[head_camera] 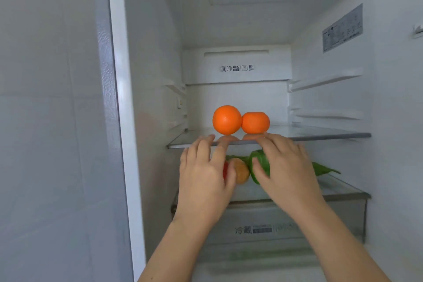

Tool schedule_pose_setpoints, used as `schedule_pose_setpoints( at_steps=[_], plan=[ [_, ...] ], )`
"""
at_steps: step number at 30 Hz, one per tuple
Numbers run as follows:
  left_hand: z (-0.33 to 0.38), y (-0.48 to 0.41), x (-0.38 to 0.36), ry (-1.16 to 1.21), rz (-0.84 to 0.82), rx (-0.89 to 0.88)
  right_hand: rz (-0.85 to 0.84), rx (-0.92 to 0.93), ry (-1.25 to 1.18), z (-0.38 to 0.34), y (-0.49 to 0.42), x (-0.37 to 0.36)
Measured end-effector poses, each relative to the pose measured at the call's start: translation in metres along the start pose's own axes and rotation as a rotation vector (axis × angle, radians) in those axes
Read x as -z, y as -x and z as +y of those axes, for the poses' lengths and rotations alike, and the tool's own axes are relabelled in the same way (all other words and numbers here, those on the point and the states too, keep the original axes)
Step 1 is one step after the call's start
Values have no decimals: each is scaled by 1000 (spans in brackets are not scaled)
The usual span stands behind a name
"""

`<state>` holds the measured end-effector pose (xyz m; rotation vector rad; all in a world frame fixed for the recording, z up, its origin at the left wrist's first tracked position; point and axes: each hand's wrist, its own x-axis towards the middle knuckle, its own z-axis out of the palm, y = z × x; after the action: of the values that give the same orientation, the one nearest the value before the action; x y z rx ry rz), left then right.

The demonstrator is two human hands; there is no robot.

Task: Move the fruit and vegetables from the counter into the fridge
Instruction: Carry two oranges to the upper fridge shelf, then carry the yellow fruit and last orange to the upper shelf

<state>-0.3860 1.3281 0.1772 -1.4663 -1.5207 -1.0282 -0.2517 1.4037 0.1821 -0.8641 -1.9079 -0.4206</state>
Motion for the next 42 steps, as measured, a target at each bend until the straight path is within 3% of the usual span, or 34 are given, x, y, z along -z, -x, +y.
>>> schedule_pose_setpoints(
  at_steps=[7, 16, 26, 33, 42],
  plan=[
    [0, 75, 14, 73, -12, -47, -88, -6, 1, -37, 70, 1],
    [-1, 145, 41, 73, -39, 45, -146, 27, -81, -70, 138, 3],
    [7, 215, 107, -202, -151, 161, -281, 156, -353, -112, 198, 10],
    [23, 273, 175, -446, -215, 376, -325, 285, -599, -161, 236, 26],
    [53, 351, 290, -803, -241, 704, -479, 582, -945, -258, 300, 60]
  ],
)
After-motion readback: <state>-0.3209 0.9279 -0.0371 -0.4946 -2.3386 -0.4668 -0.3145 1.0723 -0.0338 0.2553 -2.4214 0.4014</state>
